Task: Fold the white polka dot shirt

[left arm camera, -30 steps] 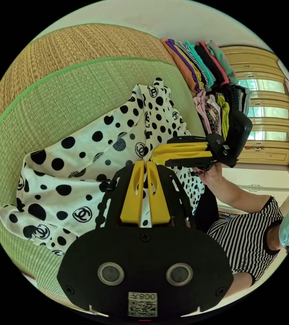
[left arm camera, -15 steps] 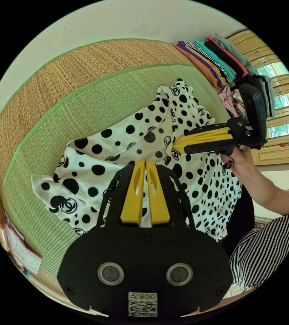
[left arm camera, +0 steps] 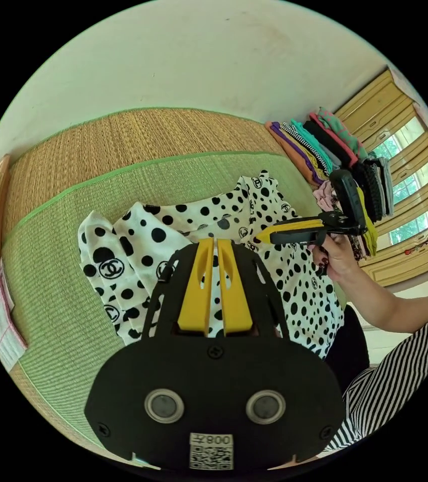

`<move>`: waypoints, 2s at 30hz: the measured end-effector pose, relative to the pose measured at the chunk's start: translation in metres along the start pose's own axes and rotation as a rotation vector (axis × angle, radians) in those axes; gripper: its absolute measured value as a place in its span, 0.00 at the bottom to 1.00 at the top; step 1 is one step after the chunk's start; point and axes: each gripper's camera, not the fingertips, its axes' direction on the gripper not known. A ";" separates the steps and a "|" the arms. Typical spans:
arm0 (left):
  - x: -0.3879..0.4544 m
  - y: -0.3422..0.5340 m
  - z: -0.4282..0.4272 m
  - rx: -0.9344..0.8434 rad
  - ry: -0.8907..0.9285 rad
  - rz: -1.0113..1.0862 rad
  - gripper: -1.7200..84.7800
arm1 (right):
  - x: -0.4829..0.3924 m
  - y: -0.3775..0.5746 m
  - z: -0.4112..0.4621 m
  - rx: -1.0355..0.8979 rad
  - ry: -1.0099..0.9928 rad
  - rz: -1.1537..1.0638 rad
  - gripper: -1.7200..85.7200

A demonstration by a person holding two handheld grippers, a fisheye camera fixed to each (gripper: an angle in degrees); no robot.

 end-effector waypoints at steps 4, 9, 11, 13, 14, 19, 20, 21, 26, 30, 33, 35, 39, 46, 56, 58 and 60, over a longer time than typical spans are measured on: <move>-0.012 0.080 -0.045 0.076 0.142 -0.086 0.05 | 0.005 0.042 -0.036 0.071 -0.040 0.025 0.07; -0.021 0.212 -0.090 0.036 0.182 -0.250 0.08 | 0.010 0.143 -0.087 0.108 -0.025 0.082 0.10; -0.023 0.284 -0.107 -0.007 0.175 -0.362 0.09 | 0.013 0.204 -0.106 0.100 0.007 0.145 0.11; -0.023 0.337 -0.118 -0.015 0.211 -0.456 0.10 | 0.016 0.250 -0.116 0.089 0.024 0.201 0.11; -0.021 0.368 -0.124 -0.019 0.229 -0.506 0.10 | 0.018 0.279 -0.119 0.073 0.037 0.234 0.12; -0.006 0.459 -0.146 -0.055 0.200 -0.602 0.12 | 0.020 0.367 -0.126 0.054 0.050 0.351 0.14; -0.003 0.475 -0.148 -0.059 0.220 -0.614 0.12 | 0.022 0.383 -0.123 0.041 0.063 0.378 0.14; -0.002 0.481 -0.149 -0.061 0.227 -0.620 0.12 | 0.024 0.389 -0.122 0.040 0.052 0.389 0.15; 0.004 0.517 -0.158 -0.086 0.168 -0.615 0.13 | 0.030 0.427 -0.114 0.045 0.000 0.428 0.15; 0.007 0.521 -0.157 -0.164 0.073 -0.567 0.14 | 0.033 0.438 -0.110 0.044 -0.019 0.437 0.15; 0.007 0.523 -0.151 -0.228 0.063 -0.536 0.15 | 0.036 0.448 -0.111 0.058 -0.029 0.452 0.15; 0.006 0.524 -0.146 -0.304 0.016 -0.503 0.14 | 0.039 0.455 -0.113 0.076 -0.036 0.469 0.15; 0.004 0.534 -0.145 -0.391 -0.057 -0.490 0.09 | 0.043 0.464 -0.113 0.077 -0.034 0.484 0.15; -0.013 0.590 -0.204 -0.167 0.164 -0.552 0.05 | 0.051 0.474 -0.114 0.069 -0.034 0.484 0.16; -0.049 0.658 -0.224 -0.110 0.299 -0.691 0.04 | 0.056 0.452 -0.093 -0.070 -0.027 0.400 0.17; -0.051 0.665 -0.227 -0.094 0.330 -0.699 0.04 | 0.060 0.447 -0.082 -0.126 -0.024 0.391 0.18; -0.052 0.672 -0.232 -0.096 0.327 -0.700 0.04 | 0.065 0.443 -0.072 -0.162 -0.028 0.388 0.17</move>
